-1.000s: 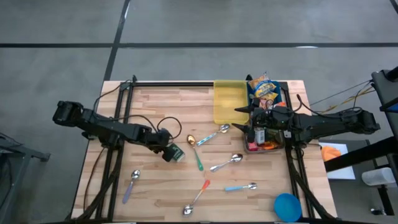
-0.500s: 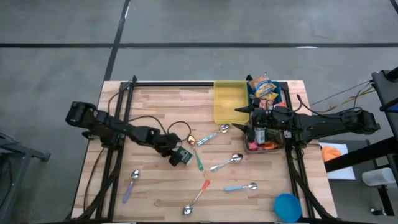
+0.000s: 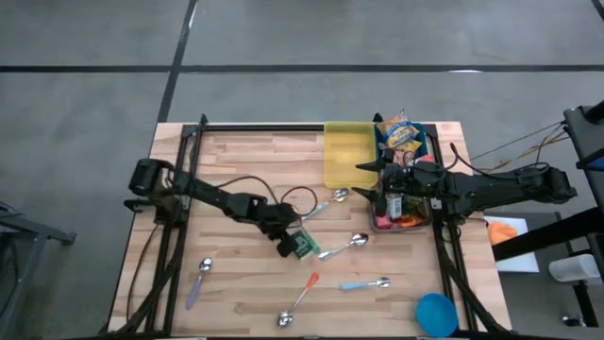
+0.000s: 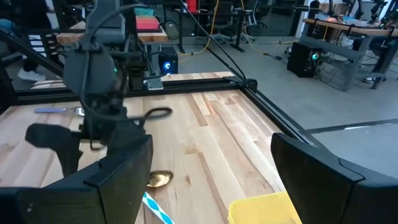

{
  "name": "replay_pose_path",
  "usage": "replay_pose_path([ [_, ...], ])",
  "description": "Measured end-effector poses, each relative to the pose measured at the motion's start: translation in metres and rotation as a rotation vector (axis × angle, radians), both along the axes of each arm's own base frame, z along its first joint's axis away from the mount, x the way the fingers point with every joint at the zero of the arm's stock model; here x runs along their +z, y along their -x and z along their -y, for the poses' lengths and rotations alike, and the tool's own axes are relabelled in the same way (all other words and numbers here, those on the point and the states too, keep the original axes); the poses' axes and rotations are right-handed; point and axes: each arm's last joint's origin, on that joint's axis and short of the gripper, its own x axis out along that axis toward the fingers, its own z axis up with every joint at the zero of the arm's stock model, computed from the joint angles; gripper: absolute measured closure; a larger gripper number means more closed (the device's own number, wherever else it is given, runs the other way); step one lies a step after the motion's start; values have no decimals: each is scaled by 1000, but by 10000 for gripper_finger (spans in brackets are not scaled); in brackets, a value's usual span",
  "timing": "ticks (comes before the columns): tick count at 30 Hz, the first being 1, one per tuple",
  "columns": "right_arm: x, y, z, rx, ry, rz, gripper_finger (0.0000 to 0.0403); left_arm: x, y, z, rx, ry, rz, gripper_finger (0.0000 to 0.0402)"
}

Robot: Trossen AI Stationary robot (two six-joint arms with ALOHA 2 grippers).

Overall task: Pick & Place Food Item
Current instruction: Put the black seasoning can into the black bin

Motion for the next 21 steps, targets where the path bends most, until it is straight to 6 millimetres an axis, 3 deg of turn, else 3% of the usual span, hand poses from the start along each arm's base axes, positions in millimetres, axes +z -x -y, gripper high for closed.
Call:
replay_pose_path([
  [10, 0, 0, 0, 0, 0, 1, 78, -4, -48, -1, -124, 19, 54, 112],
  [21, 0, 0, 0, 0, 0, -1, 78, -2, -65, 0, -180, 29, 92, 112],
])
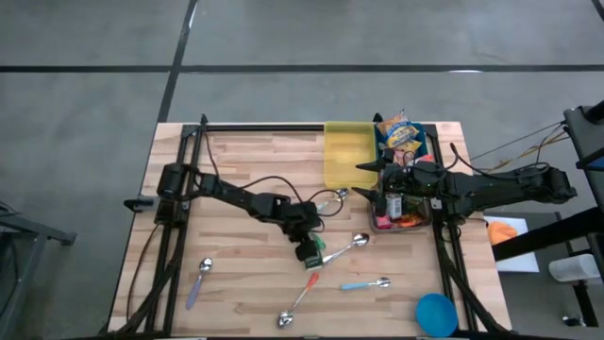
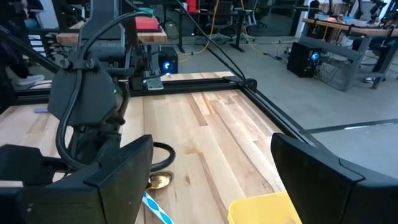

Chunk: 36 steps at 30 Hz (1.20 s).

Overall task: Pick & Place Food Item
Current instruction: Put the black seasoning can into the black bin

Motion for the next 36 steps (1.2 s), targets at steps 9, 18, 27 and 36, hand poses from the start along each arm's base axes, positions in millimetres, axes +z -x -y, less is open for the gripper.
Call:
replay_pose_path([
  [9, 0, 0, 0, 0, 0, 0, 78, 43, 19, -17, 43, -115, 63, 112],
  [18, 0, 0, 0, 1, 0, 0, 78, 101, 79, -30, 227, -474, 277, 112],
  [27, 0, 0, 0, 1, 0, 0, 78, 116, 147, -33, 176, -591, 529, 112],
  [36, 0, 0, 0, 1, 0, 0, 78, 128, 214, -36, 232, -576, 713, 112],
])
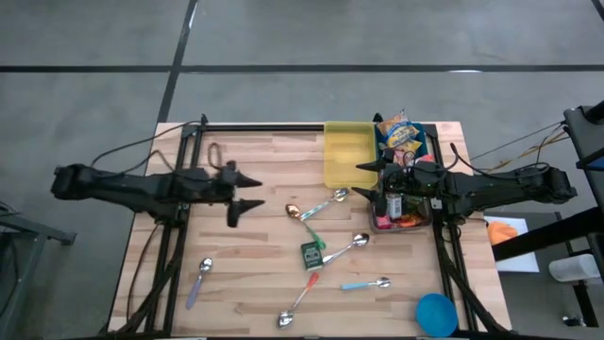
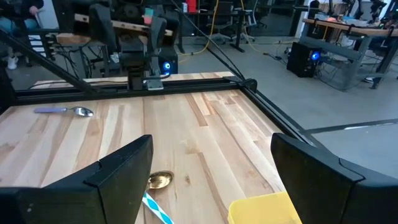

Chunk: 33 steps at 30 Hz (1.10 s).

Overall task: Pick & Place Food Item
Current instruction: Put the black seasoning can into the black bin

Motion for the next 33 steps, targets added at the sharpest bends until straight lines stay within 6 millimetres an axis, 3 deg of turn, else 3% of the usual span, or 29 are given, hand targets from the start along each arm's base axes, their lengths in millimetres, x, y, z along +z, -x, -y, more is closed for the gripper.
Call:
replay_pose_path([
  [6, 0, 0, 0, 0, 0, 0, 78, -6, 36, -2, 27, 11, 45, 112],
  [10, 0, 0, 0, 0, 0, 0, 78, -5, 48, -3, 50, 43, 62, 112],
  [33, 0, 0, 0, 0, 0, 0, 78, -6, 49, -3, 52, 54, 71, 112],
])
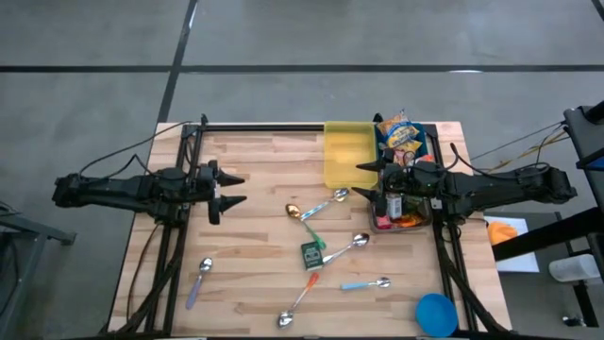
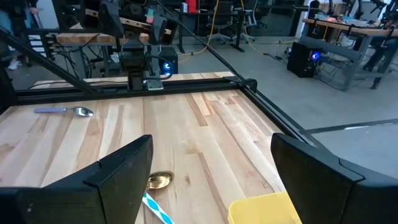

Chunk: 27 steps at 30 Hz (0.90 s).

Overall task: Pick & Place Food Item
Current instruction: Put the black seasoning can into the black bin

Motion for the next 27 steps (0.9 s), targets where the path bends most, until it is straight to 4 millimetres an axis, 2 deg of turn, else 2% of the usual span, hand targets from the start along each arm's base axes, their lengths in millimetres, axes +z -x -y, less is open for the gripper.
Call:
replay_pose_path([
  [27, 0, 0, 0, 0, 0, 0, 78, -1, 0, 0, 5, 23, -5, 112],
])
